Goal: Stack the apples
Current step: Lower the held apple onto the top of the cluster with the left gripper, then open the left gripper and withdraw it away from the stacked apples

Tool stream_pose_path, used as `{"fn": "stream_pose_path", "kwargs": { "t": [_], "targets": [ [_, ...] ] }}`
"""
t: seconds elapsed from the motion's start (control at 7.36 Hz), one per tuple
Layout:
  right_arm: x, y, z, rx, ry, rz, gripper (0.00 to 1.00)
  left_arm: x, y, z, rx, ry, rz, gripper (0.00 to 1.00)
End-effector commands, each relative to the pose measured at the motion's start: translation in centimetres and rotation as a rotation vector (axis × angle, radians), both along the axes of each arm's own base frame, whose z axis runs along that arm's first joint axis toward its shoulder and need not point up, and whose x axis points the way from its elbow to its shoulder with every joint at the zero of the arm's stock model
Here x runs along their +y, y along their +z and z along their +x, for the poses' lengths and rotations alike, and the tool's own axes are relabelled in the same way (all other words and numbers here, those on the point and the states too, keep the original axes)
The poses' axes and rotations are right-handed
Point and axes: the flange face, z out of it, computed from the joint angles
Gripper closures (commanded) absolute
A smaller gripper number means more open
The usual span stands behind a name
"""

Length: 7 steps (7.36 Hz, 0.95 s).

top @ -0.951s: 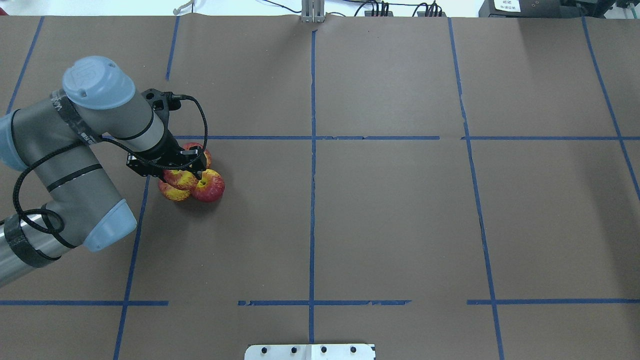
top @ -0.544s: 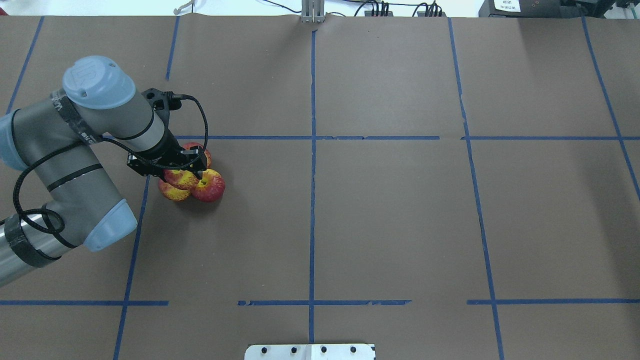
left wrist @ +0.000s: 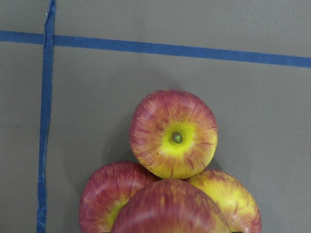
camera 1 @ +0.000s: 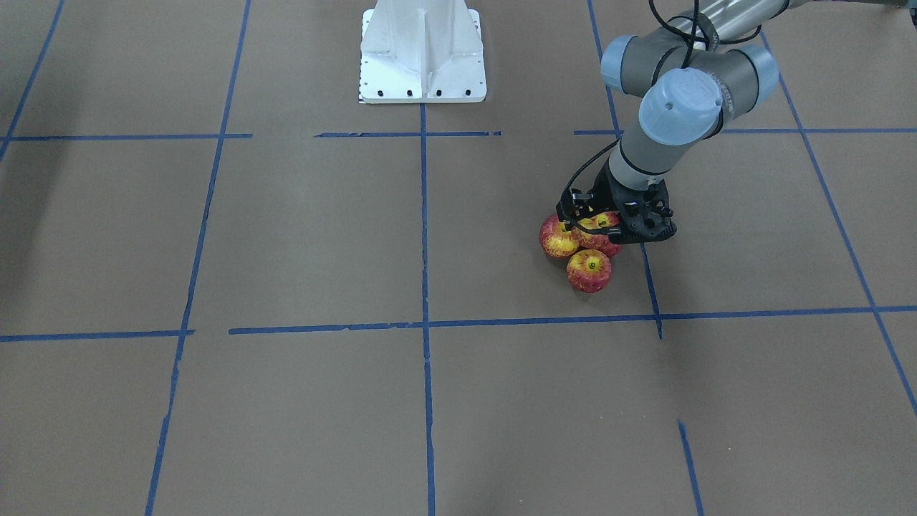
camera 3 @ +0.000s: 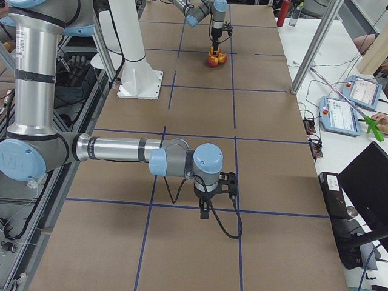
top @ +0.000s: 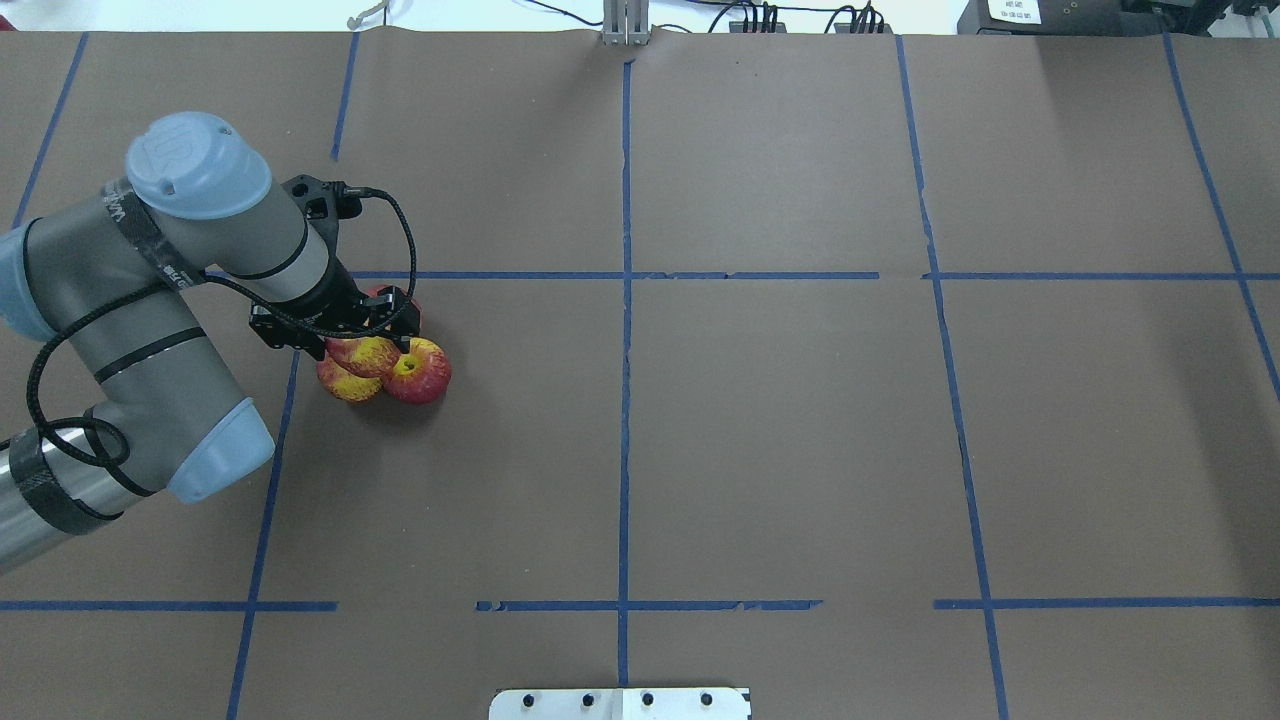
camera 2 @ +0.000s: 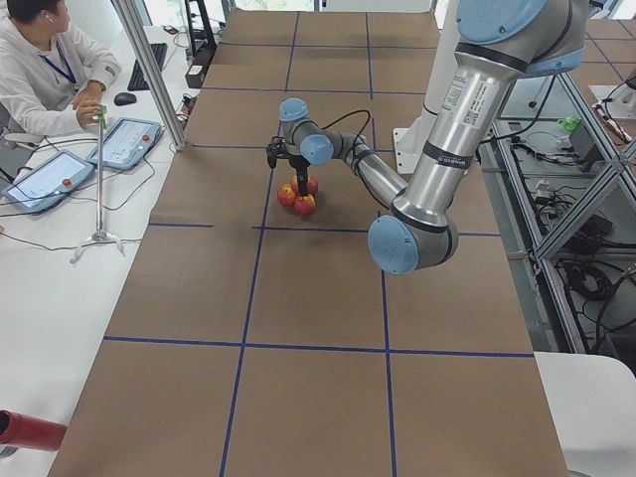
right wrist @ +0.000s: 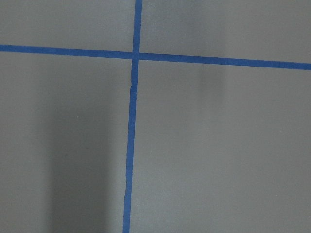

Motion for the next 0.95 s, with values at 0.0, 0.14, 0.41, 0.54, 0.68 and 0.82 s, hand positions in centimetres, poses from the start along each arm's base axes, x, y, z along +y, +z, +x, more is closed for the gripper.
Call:
{"fn": "stream_pose_path", "kwargs": {
  "t": [0.0, 0.14, 0.41, 0.54, 0.68, 0.82],
  "targets": [
    [0.0, 0.0, 0.0, 0.001, 0.000, 0.000, 0.00, 0.1, 0.1, -0.3, -0.003, -0.005, 0.000, 0.00],
    [0.0, 0.0, 0.0, 0.001, 0.000, 0.000, 0.00, 0.1, -0.6, -1.5, 0.009, -0.018, 0.010, 0.00],
    [0.0, 0.0, 0.0, 0.001, 0.000, 0.000, 0.00, 1.6, -2.1, -4.7, 0.037, -0.031, 0.037, 0.00],
    [0.0, 0.0, 0.0, 0.001, 0.000, 0.000, 0.00, 1.3, -2.8, -6.5, 0.030, -0.056, 0.031, 0.00],
    [0.0, 0.0, 0.0, 0.001, 0.000, 0.000, 0.00, 0.9, -4.3, -9.5, 0.027, -0.092, 0.030, 0.00],
    [0.0, 0.0, 0.0, 0.001, 0.000, 0.000, 0.00, -0.2, -5.8, -13.5, 0.043, -0.155, 0.052, 0.00]
  ]
}}
